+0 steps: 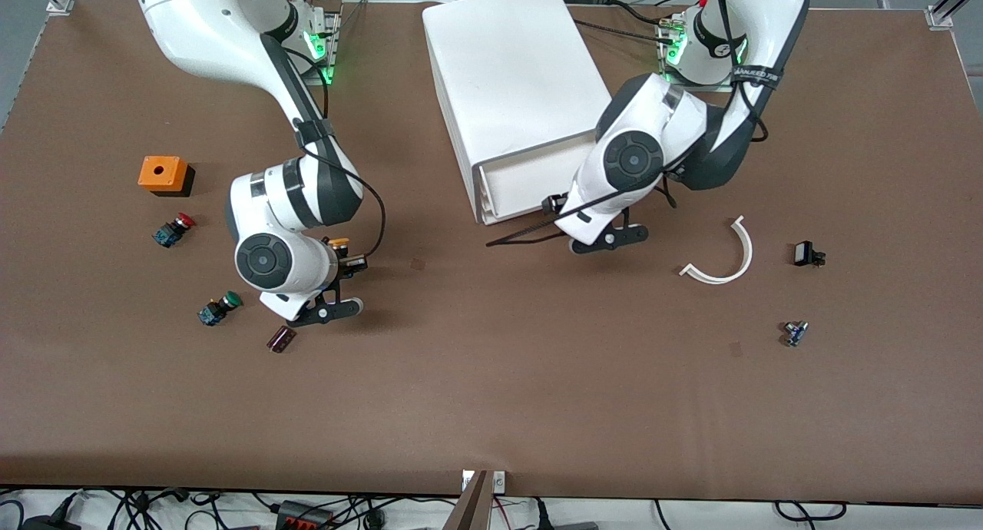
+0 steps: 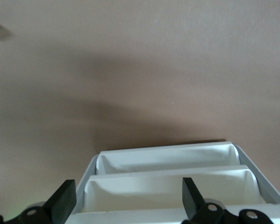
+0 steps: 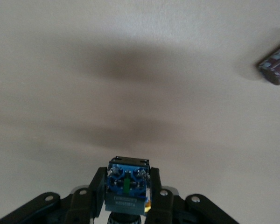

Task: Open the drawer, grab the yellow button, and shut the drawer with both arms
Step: 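Carry the button away with the right gripper while the left gripper pushes the drawer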

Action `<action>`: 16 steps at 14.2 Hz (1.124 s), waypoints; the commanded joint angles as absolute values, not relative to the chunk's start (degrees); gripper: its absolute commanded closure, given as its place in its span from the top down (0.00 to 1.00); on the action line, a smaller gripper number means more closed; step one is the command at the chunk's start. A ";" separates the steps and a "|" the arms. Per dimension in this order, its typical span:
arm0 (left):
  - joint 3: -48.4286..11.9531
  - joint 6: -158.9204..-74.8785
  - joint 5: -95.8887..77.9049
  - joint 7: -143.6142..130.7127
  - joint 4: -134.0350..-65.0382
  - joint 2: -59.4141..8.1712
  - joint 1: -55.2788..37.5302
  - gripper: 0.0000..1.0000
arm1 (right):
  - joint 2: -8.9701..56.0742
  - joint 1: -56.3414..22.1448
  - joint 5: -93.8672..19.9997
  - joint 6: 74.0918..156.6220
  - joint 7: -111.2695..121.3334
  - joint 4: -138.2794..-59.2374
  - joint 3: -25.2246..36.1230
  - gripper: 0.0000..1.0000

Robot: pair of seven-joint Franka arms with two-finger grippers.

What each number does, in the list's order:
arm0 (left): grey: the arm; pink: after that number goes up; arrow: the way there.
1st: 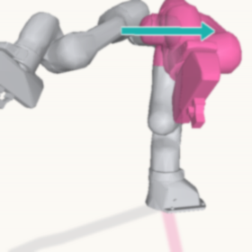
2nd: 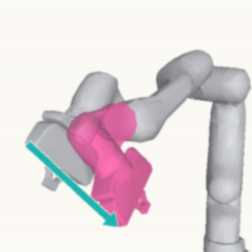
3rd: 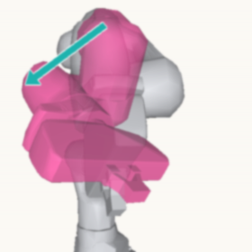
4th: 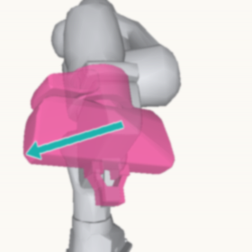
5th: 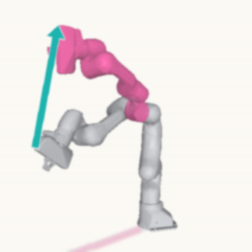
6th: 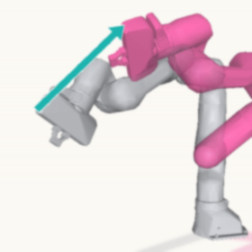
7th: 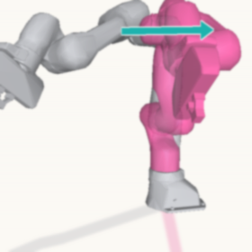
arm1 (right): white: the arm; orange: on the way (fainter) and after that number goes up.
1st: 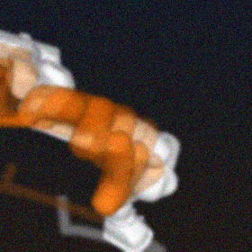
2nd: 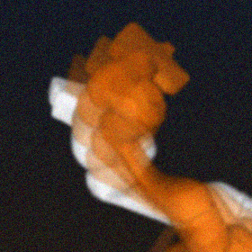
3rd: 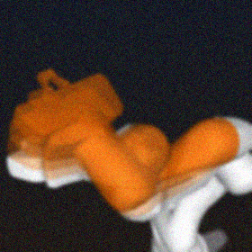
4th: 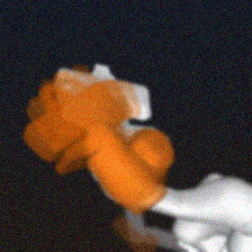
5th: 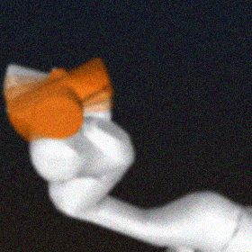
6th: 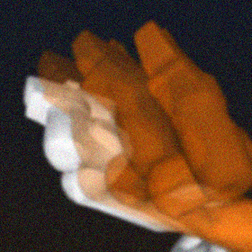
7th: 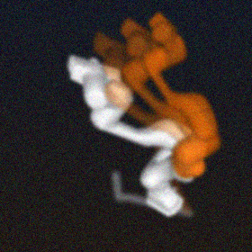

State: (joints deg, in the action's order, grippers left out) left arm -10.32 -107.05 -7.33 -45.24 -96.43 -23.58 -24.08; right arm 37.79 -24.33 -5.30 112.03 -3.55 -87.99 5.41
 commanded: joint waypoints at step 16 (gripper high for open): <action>-17.23 -108.81 -6.94 -52.47 -104.50 -18.11 -23.38 1.00 | 36.74 -19.78 -4.66 118.67 0.35 -92.39 4.83 1.00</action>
State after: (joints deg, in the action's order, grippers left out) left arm -16.06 -108.09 -7.18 -51.37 -102.53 -20.19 -24.03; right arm 38.38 -21.20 -5.18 121.32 -0.28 -94.21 5.43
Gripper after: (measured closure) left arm 0.000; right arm 0.480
